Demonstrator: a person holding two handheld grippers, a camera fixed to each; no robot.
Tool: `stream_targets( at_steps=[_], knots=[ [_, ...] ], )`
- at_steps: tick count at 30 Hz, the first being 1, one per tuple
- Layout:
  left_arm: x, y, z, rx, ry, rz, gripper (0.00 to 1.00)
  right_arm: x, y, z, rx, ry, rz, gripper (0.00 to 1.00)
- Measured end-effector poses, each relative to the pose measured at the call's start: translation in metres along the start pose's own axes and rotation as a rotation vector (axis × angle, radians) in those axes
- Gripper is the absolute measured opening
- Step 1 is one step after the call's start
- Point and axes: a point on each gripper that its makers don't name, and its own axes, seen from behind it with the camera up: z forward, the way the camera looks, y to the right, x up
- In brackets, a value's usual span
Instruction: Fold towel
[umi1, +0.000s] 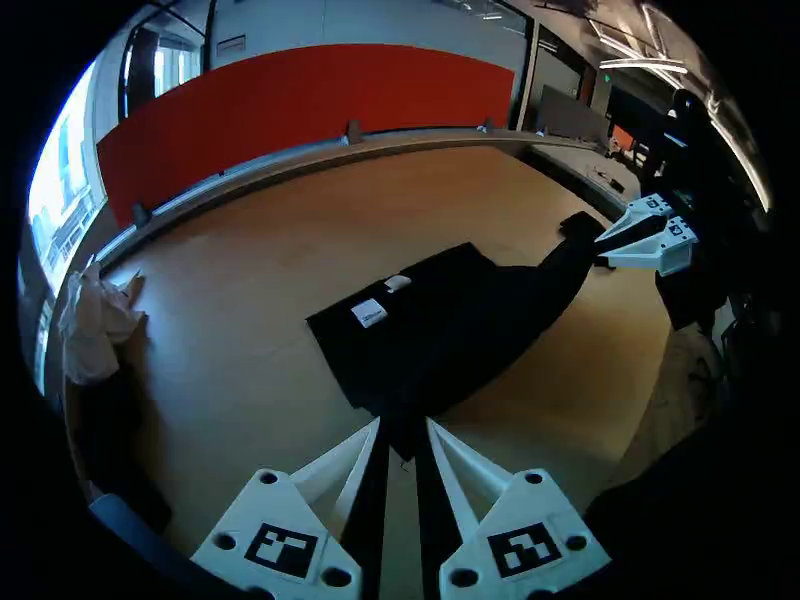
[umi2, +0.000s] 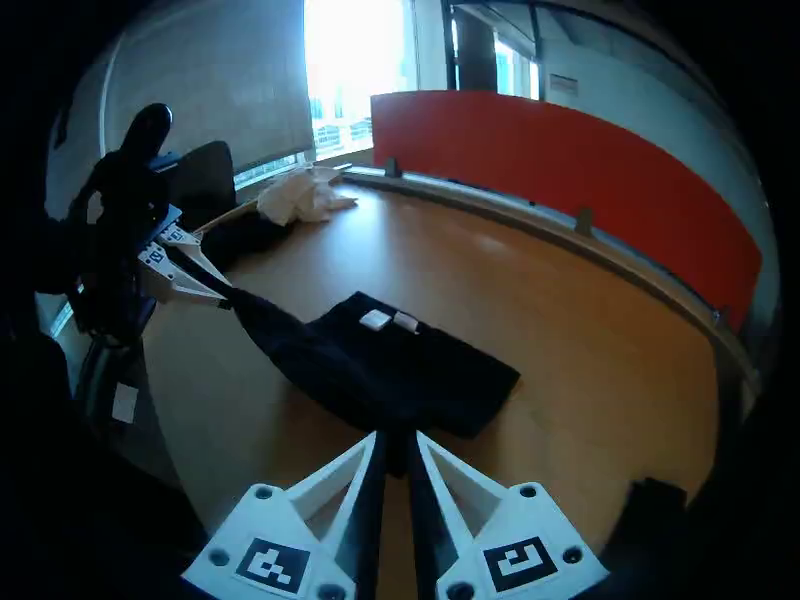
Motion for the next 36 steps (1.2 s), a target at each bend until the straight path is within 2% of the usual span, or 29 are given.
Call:
stream_targets(
  at_steps=[9, 15, 29, 36],
  knots=[
    [0.016, 0.004, -0.019, -0.012, 0.019, -0.007, 0.16, 0.009, -0.008, -0.019, 0.014, -0.001, 0.002, 0.13],
    [0.019, 0.003, -0.024, -0.013, 0.021, -0.005, 0.16, 0.013, -0.014, -0.024, 0.028, -0.002, -0.003, 0.13],
    [0.020, 0.003, -0.018, -0.017, 0.020, -0.017, 0.16, 0.008, -0.010, -0.020, 0.030, -0.019, 0.010, 0.13],
    [0.022, -0.001, -0.005, -0.006, 0.020, -0.009, 0.16, 0.004, -0.002, -0.008, 0.020, -0.037, 0.015, 0.13]
  ],
)
